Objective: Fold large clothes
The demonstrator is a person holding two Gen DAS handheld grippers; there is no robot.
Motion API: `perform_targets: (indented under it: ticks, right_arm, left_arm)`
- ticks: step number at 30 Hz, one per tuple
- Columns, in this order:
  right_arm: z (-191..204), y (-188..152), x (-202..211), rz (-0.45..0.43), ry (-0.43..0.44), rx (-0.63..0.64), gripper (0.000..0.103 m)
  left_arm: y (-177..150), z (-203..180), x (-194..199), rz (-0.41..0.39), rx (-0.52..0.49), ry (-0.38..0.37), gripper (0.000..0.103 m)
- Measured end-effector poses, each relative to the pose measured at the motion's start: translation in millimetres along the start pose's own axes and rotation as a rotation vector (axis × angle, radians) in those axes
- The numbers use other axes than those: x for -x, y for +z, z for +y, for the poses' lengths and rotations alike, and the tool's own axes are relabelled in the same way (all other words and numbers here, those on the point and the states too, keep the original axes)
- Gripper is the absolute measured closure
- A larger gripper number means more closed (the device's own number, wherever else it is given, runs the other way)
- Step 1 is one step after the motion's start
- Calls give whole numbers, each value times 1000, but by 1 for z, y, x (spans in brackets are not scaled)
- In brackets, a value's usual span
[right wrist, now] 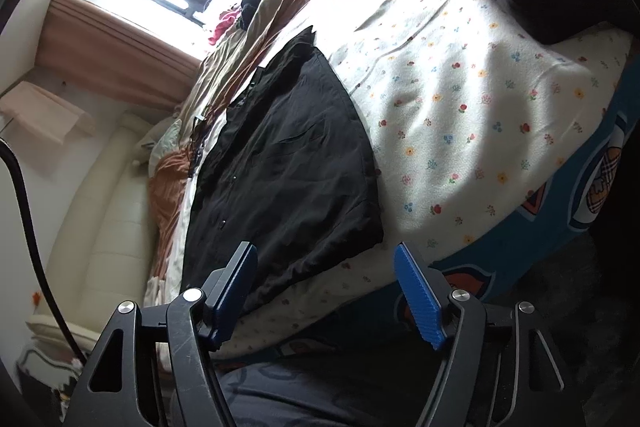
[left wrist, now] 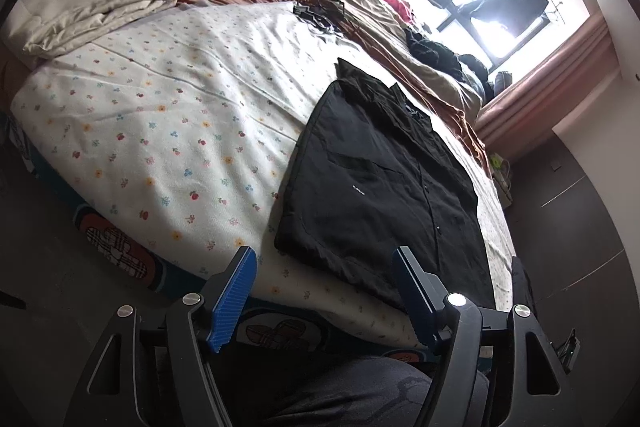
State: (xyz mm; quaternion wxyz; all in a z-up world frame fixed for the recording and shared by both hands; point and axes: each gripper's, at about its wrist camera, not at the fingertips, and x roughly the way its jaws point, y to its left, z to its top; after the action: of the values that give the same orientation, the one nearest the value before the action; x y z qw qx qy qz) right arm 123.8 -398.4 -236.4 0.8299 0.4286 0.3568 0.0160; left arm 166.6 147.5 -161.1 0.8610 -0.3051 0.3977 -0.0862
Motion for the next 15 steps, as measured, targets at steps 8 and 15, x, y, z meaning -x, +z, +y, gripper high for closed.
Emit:
perform_targets:
  ticks: [8, 15]
  right_arm:
    - [-14, 7, -32, 45, 14, -34, 41]
    - [-22, 12, -49, 70, 55, -55, 42]
  left_arm:
    - [2, 13, -50, 85, 60, -28, 46]
    - [5, 24, -78, 97, 106, -8, 47]
